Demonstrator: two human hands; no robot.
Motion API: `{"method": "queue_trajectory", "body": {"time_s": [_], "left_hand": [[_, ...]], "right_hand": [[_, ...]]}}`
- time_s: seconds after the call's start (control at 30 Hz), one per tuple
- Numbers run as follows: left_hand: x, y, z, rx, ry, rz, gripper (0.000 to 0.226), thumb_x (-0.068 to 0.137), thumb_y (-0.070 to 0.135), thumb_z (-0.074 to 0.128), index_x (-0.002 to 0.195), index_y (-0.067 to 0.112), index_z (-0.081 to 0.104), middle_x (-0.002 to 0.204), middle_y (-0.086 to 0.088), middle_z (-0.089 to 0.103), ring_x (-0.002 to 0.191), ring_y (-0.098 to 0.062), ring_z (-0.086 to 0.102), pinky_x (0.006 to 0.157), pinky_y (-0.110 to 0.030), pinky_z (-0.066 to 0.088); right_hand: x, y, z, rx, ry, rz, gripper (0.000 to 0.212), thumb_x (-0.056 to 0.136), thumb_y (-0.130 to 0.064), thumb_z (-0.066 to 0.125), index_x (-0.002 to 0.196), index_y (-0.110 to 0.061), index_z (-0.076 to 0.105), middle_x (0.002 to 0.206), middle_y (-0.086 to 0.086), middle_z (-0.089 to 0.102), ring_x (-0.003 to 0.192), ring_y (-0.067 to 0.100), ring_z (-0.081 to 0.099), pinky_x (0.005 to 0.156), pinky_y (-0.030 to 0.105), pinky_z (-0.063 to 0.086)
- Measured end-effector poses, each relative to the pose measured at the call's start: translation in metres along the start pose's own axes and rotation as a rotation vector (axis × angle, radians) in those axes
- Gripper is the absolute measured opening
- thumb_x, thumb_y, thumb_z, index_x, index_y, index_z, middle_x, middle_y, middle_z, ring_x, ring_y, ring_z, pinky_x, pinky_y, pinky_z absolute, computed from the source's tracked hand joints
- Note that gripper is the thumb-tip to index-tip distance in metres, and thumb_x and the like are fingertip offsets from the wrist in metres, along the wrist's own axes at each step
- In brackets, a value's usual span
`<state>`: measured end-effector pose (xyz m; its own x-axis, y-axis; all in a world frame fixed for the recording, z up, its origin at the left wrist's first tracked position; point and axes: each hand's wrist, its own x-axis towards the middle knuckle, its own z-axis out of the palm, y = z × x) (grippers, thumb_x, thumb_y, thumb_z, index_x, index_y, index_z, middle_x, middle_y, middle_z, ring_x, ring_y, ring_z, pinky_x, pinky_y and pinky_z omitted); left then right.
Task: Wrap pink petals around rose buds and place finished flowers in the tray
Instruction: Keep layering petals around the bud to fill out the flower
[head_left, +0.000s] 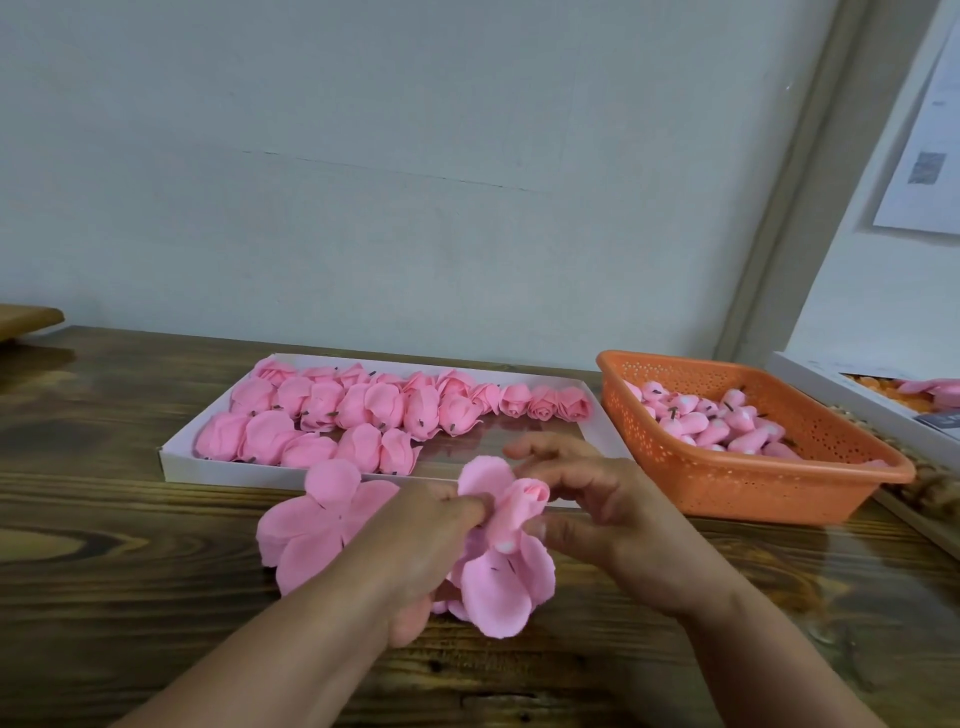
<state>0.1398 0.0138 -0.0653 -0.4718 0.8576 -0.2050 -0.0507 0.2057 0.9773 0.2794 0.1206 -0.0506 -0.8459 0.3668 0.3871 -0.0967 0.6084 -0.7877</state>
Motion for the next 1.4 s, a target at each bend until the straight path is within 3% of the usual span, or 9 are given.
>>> {"method": "queue_trajectory", "body": {"time_s": [0.13, 0.33, 0.47, 0.6, 0.73, 0.87, 1.1, 1.27, 1.4], "left_hand": [[-0.006, 0.003, -0.001, 0.059, -0.055, 0.074, 0.028, 0.096, 0.020, 0.050, 0.088, 0.000, 0.067, 0.072, -0.016, 0.058, 0.055, -0.024, 0.048, 0.045, -0.023, 0.032], [-0.012, 0.009, 0.002, 0.018, -0.103, 0.115, 0.040, 0.097, 0.035, 0.049, 0.088, 0.001, 0.068, 0.055, -0.005, 0.055, 0.038, -0.012, 0.045, 0.040, -0.018, 0.029], [-0.009, 0.009, 0.001, -0.128, -0.009, 0.030, 0.042, 0.098, 0.044, 0.040, 0.081, 0.014, 0.063, 0.062, 0.000, 0.064, 0.053, -0.014, 0.057, 0.049, -0.026, 0.044], [-0.011, 0.006, -0.001, -0.100, -0.102, -0.049, 0.047, 0.094, 0.010, 0.050, 0.052, 0.008, 0.072, 0.065, -0.014, 0.066, 0.064, -0.024, 0.059, 0.068, -0.039, 0.045], [-0.017, 0.009, -0.001, -0.114, -0.154, -0.025, 0.036, 0.095, 0.024, 0.056, 0.066, 0.012, 0.073, 0.097, -0.021, 0.070, 0.094, -0.034, 0.060, 0.096, -0.054, 0.043], [-0.017, 0.006, 0.000, -0.120, -0.170, 0.008, 0.032, 0.095, 0.027, 0.054, 0.074, 0.008, 0.068, 0.094, -0.017, 0.069, 0.091, -0.033, 0.061, 0.088, -0.045, 0.043], [-0.018, 0.006, -0.001, -0.127, -0.150, 0.008, 0.029, 0.093, 0.026, 0.056, 0.083, 0.001, 0.068, 0.092, -0.018, 0.070, 0.093, -0.035, 0.062, 0.102, -0.054, 0.041], [-0.015, 0.003, -0.003, -0.139, -0.182, -0.007, 0.029, 0.093, 0.020, 0.055, 0.081, -0.003, 0.066, 0.081, -0.016, 0.072, 0.076, -0.025, 0.069, 0.075, -0.036, 0.054], [-0.017, 0.003, -0.004, -0.121, -0.175, 0.010, 0.030, 0.092, 0.023, 0.056, 0.073, 0.001, 0.067, 0.083, -0.015, 0.071, 0.082, -0.027, 0.067, 0.087, -0.042, 0.052]], "right_hand": [[0.006, -0.006, -0.008, -0.020, -0.093, 0.012, 0.029, 0.081, -0.007, 0.070, 0.091, -0.035, 0.071, 0.120, -0.009, 0.061, 0.117, 0.009, 0.055, 0.100, 0.032, 0.044], [0.005, 0.004, -0.006, 0.115, -0.006, 0.030, 0.015, 0.079, -0.009, 0.069, 0.094, -0.008, 0.069, 0.096, 0.009, 0.072, 0.091, 0.023, 0.067, 0.083, 0.037, 0.054], [0.001, 0.010, -0.003, 0.232, 0.070, 0.069, 0.023, 0.072, -0.013, 0.072, 0.089, 0.001, 0.067, 0.088, 0.014, 0.072, 0.081, 0.026, 0.068, 0.073, 0.038, 0.054], [0.000, 0.010, -0.001, 0.300, 0.081, 0.094, 0.028, 0.069, -0.006, 0.071, 0.090, 0.009, 0.061, 0.084, 0.017, 0.071, 0.076, 0.027, 0.067, 0.068, 0.034, 0.055], [0.002, 0.009, 0.000, 0.326, 0.086, 0.108, 0.027, 0.071, 0.005, 0.069, 0.094, 0.005, 0.056, 0.081, 0.012, 0.067, 0.076, 0.023, 0.063, 0.067, 0.030, 0.054], [0.003, 0.007, 0.001, 0.336, 0.077, 0.126, 0.032, 0.069, 0.002, 0.071, 0.099, -0.005, 0.059, 0.080, 0.006, 0.067, 0.074, 0.019, 0.063, 0.067, 0.026, 0.054], [0.003, 0.006, 0.006, 0.255, 0.135, 0.122, 0.018, 0.068, -0.007, 0.075, 0.081, -0.008, 0.062, 0.073, 0.014, 0.066, 0.066, 0.025, 0.062, 0.063, 0.039, 0.052], [0.004, 0.002, 0.002, 0.208, 0.058, 0.125, 0.020, 0.072, 0.003, 0.074, 0.079, -0.011, 0.061, 0.074, 0.012, 0.066, 0.069, 0.026, 0.062, 0.065, 0.044, 0.051], [0.007, -0.003, 0.000, 0.188, -0.021, 0.093, 0.021, 0.075, 0.008, 0.070, 0.084, -0.010, 0.069, 0.080, 0.003, 0.068, 0.074, 0.020, 0.065, 0.069, 0.038, 0.053]]}}
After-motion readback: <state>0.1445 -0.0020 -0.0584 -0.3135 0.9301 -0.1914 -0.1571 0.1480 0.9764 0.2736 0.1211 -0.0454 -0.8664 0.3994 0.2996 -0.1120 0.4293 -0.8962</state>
